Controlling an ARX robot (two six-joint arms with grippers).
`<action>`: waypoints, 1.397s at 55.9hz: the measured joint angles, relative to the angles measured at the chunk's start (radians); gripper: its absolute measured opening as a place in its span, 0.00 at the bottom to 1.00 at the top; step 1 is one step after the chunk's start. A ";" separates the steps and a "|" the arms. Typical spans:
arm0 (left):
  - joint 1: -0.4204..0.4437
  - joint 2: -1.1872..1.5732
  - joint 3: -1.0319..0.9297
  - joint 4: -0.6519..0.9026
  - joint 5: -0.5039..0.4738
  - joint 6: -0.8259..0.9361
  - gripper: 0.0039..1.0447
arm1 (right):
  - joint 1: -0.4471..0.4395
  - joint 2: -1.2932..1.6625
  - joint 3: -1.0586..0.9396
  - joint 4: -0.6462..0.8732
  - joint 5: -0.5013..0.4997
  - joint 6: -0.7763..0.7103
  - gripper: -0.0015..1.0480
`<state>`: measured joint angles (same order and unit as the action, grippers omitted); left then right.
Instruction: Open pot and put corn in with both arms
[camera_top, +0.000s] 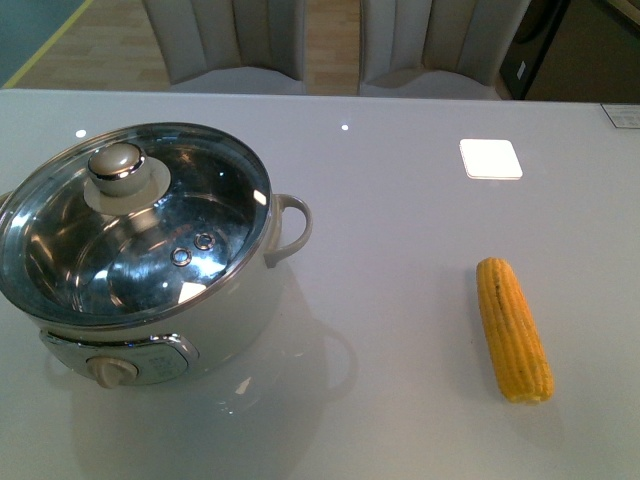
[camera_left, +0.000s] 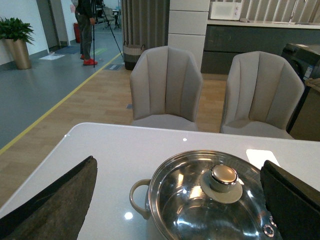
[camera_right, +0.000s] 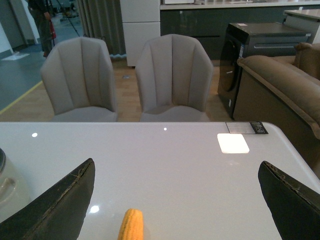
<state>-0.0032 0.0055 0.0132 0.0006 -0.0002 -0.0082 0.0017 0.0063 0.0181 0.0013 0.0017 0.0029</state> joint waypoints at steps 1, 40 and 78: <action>0.000 0.000 0.000 0.000 0.000 0.000 0.93 | 0.000 0.000 0.000 0.000 0.000 0.000 0.91; 0.000 0.000 0.000 0.000 0.000 0.000 0.93 | 0.000 0.000 0.000 0.000 0.000 0.000 0.91; -0.136 0.403 0.159 -0.229 -0.285 -0.231 0.93 | 0.000 -0.001 0.000 0.000 0.000 0.000 0.91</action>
<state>-0.1394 0.4084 0.1719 -0.2287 -0.2855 -0.2390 0.0017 0.0051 0.0181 0.0013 0.0021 0.0029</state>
